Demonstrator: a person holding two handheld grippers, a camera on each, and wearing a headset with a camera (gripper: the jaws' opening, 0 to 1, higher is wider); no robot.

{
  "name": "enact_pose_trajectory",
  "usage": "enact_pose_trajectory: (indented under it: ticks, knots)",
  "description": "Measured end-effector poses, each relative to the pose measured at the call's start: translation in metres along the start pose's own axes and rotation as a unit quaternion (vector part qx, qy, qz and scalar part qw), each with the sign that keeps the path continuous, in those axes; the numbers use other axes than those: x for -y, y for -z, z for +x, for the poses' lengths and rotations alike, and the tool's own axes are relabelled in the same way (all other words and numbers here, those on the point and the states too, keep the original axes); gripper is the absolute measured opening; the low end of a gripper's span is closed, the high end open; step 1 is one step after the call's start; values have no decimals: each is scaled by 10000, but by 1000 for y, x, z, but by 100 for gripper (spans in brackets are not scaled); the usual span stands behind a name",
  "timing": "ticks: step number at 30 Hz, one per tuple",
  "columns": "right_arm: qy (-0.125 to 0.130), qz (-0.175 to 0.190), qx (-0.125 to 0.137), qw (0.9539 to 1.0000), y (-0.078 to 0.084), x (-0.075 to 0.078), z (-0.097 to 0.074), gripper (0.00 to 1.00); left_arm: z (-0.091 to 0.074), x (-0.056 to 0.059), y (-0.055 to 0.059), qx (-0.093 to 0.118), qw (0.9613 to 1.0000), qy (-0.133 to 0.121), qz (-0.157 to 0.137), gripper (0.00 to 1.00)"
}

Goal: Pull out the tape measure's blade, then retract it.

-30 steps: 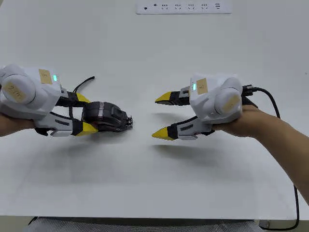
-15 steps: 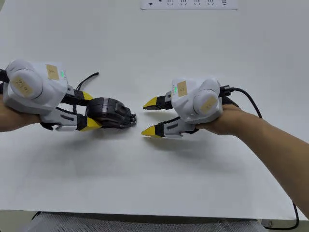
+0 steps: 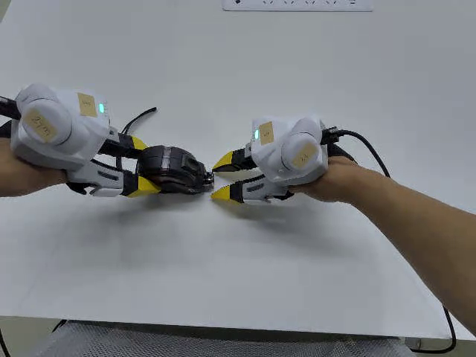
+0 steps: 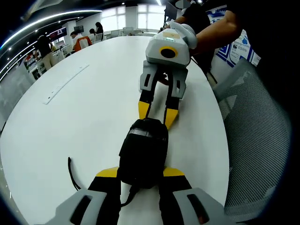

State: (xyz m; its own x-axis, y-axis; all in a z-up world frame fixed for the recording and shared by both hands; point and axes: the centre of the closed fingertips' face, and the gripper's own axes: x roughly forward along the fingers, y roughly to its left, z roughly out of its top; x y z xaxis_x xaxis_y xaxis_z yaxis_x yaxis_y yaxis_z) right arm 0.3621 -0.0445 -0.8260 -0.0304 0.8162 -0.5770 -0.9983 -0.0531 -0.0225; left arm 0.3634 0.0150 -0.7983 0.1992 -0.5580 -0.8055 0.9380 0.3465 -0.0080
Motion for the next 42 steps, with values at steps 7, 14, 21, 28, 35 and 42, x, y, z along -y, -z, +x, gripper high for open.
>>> enact_pose_trajectory:
  ticks: [7, 14, 21, 28, 35, 42]
  knots:
    - [-32, 34, 17, 10000, -3, 1, 6, 18, 0, -1, 0, -9, 10000, 9, 5, 28]
    - [-48, 77, 32, 10000, -2, 3, 5, 14, 0, -1, 0, 2, 10000, 7, -3, 28]
    - [3, -31, -5, 10000, -4, 2, 4, 12, -1, 0, 1, 6, 10000, -7, 10, 28]
    - [-10, -59, -72, 10000, -4, 2, 5, 11, -2, 0, 2, 44, 10000, 3, 0, 28]
    - [-19, -114, -96, 9999, -5, 3, 4, 11, -3, 1, 3, 75, 10000, 12, -8, 28]
    - [-34, -183, -128, 9997, -6, 4, 4, 11, -4, 0, 4, 111, 9999, 33, -45, 28]
